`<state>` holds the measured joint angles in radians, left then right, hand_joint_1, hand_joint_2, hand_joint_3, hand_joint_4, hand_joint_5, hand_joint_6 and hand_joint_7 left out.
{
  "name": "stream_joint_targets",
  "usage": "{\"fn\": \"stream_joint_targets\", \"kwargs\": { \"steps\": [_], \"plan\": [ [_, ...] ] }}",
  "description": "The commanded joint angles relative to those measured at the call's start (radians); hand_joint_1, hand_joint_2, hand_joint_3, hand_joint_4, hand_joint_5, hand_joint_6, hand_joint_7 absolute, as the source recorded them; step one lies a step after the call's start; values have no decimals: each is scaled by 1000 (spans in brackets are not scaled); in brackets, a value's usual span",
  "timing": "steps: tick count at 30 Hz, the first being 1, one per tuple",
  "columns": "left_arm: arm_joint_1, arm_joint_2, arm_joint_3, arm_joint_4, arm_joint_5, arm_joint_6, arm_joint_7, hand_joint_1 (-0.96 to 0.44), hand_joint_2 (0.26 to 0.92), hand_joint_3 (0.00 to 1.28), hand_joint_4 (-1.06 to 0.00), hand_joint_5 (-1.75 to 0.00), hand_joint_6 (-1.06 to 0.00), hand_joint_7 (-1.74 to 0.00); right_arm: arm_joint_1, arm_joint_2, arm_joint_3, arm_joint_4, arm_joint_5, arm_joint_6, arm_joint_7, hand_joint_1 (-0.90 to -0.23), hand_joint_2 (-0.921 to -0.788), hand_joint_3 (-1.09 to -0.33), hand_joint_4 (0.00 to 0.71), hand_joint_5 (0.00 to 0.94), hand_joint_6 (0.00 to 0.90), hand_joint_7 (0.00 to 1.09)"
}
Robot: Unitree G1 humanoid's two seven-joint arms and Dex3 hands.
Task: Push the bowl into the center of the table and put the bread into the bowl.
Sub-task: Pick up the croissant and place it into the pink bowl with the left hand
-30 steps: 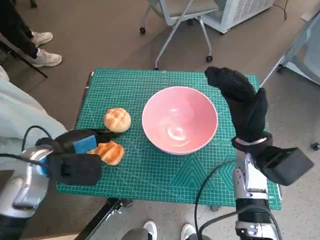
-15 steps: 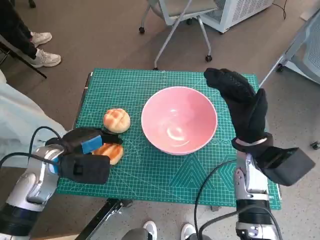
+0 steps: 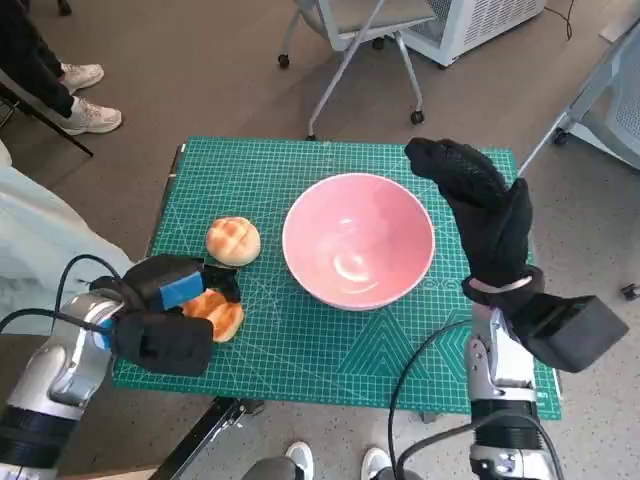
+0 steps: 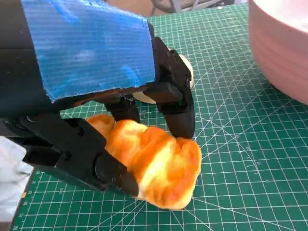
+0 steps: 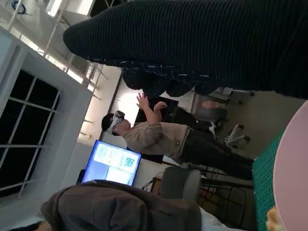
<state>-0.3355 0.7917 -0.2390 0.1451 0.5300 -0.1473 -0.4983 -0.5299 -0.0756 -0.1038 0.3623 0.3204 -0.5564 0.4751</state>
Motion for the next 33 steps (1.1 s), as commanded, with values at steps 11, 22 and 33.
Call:
{"fn": "stream_joint_targets", "kwargs": {
  "steps": [11,22,33],
  "plan": [
    [47,49,150,-228,-143,27,-99,3,918,32,-769,-1062,-637,-1173,17,3,-10,23,21,6,21,-701,-921,-744,203,1,69,536],
    [-18,23,220,-417,-199,97,-120,3,915,18,-794,-1052,-660,-1131,11,-4,-17,28,29,12,25,-702,-921,-746,202,0,69,533],
    [-231,-50,186,-453,-194,151,-105,4,897,2,-842,-1027,-729,-1028,6,-6,-22,47,32,4,30,-706,-921,-744,202,1,72,530]
  ]
}}
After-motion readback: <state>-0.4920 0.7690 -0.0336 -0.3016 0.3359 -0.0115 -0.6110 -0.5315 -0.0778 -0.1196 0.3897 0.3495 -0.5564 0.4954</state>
